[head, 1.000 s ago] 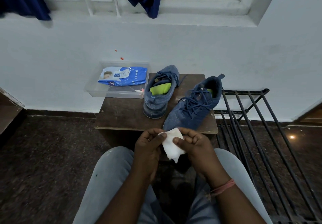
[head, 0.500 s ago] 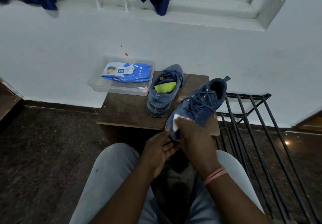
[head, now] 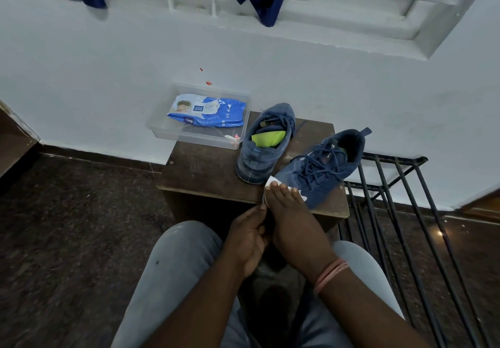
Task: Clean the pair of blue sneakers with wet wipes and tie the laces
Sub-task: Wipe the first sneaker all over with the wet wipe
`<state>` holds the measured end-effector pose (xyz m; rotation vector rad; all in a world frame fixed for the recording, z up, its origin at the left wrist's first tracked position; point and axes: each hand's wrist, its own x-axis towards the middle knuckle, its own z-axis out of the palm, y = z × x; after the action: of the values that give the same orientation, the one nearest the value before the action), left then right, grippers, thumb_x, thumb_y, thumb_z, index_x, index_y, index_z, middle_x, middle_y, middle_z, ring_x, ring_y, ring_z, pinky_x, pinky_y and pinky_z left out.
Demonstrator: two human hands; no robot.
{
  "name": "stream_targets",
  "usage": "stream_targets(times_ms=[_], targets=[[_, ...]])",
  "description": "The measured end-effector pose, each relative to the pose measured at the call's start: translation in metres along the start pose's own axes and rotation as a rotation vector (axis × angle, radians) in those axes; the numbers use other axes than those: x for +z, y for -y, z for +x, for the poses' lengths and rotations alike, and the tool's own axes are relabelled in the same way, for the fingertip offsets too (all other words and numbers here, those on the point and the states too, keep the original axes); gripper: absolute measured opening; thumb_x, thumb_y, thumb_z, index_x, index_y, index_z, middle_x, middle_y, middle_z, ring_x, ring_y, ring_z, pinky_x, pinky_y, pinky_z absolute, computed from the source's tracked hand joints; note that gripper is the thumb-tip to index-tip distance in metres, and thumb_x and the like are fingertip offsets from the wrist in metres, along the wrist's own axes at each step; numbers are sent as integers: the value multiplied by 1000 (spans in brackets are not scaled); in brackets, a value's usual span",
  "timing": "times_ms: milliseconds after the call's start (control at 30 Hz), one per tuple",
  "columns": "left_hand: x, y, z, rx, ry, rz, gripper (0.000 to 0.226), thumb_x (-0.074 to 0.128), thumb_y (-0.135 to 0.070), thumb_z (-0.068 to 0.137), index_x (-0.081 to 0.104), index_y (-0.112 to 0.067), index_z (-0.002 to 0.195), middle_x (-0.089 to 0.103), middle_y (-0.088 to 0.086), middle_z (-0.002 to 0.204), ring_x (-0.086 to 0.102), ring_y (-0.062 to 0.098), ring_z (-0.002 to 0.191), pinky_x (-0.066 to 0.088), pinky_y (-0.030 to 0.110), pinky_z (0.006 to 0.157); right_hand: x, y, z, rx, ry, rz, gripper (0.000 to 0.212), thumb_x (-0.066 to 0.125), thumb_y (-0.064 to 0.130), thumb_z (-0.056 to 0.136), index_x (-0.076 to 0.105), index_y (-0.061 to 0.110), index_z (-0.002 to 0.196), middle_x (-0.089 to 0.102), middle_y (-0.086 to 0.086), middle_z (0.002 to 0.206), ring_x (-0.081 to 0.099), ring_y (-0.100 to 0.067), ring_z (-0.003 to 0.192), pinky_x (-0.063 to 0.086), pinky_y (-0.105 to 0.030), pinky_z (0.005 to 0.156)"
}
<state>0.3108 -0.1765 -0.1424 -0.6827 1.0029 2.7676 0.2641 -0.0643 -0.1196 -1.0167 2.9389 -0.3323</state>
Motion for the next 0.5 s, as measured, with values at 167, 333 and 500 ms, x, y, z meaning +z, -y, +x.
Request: stream_targets(times_ms=[167,333,500], targets=[[-5,1,4,-10,15,-14,28,55,-10,101,66,4,123,68,25,125,69,30,114,59,32,84,0,-2,-27,-2,-45,-64,53,48,15,76,69,3,122,69,-16,124,67,-27,116,43,-43,105],[0,-1,3,0,22,-7,24,60,-8,96,71,2,115,73,20,118,71,28,110,59,32,84,-18,9,-22,28,-136,123,30,74,1,68,71,17,94,72,1,92,71,-21,85,56,-29,70],[1,-2,1,-2,10,-80,33,59,-13,100,64,1,129,69,18,128,69,26,114,59,32,84,-30,5,18,-6,-57,60,11,63,9,79,65,20,82,66,2,81,62,-19,77,46,-29,64]])
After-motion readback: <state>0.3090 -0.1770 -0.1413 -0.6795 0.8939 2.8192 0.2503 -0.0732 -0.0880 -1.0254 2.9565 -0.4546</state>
